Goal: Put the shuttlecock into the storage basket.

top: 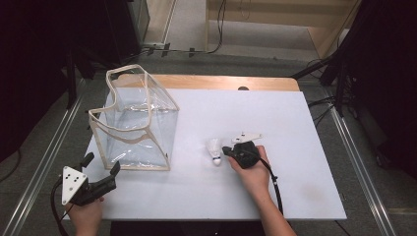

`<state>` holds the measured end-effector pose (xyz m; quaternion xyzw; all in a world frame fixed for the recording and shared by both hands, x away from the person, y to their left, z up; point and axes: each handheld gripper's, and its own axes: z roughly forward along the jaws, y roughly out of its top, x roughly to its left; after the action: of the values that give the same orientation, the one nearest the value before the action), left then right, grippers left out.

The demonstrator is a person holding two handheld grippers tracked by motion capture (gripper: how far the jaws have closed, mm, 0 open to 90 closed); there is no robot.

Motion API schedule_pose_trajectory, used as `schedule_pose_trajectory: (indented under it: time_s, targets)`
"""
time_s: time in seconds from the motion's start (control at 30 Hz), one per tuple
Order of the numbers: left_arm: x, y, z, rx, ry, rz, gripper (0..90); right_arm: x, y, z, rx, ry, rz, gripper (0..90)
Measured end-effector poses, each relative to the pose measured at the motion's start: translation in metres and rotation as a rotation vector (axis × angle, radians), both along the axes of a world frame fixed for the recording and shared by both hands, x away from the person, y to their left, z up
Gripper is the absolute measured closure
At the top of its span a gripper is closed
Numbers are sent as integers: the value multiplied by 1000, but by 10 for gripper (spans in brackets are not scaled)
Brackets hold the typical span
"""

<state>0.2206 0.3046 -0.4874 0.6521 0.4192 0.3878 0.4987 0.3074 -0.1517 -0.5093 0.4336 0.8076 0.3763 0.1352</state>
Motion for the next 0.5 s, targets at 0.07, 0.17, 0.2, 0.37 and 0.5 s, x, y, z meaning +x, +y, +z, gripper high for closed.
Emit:
schedule_pose_trajectory:
  time_s: [0.07, 0.17, 0.2, 0.37, 0.5]
  targets:
    - [0, 0, 0, -1, 1, 1, 137, 0, 2, 1, 6, -1, 2, 871]
    - [0, 0, 0, -1, 1, 1, 137, -1, 3, 1, 10, -6, 14, 871]
    - [0, 0, 0, -1, 1, 0, 137, -1, 3, 2, 8, -6, 16, 869]
    - [0, 0, 0, -3, 2, 1, 137, -3, 0, 7, 16, -14, 9, 816]
    - [0, 0, 0, 1, 0, 1, 137, -11, -6, 18, 31, -33, 17, 684]
